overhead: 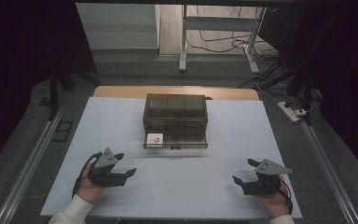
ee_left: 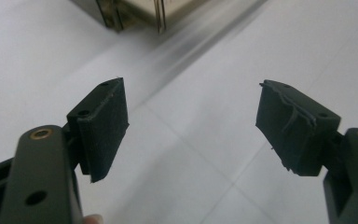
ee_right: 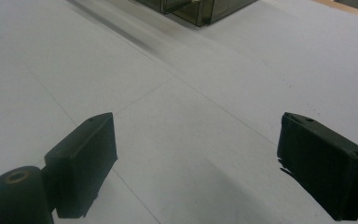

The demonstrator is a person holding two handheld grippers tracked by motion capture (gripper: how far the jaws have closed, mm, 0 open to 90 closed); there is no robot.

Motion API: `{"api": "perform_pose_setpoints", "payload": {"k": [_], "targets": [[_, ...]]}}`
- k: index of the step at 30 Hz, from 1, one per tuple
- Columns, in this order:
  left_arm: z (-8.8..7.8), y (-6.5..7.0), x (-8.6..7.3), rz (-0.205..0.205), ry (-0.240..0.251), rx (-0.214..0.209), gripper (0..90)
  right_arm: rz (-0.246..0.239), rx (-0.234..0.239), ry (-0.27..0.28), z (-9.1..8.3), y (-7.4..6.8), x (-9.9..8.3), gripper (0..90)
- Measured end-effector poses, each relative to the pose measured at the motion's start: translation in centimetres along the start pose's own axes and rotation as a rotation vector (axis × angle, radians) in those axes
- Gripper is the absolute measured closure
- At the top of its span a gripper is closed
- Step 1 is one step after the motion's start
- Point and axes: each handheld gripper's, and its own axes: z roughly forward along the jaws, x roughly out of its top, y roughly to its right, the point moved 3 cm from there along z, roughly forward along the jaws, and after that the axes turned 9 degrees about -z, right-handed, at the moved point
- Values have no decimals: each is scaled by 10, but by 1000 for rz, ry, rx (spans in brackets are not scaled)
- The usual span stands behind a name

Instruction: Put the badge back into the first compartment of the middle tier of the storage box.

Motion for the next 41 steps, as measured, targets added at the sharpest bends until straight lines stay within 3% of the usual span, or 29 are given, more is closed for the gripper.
{"api": "perform_pose_setpoints", "payload": {"k": [13, 41], "targets": [[-22, -10, -34, -38, -9, 29, 232, -8, -5, -28, 2, 1, -3, 118], [-24, -11, -34, -38, -2, 27, 228, -19, -13, -41, 2, 1, -4, 121]]}}
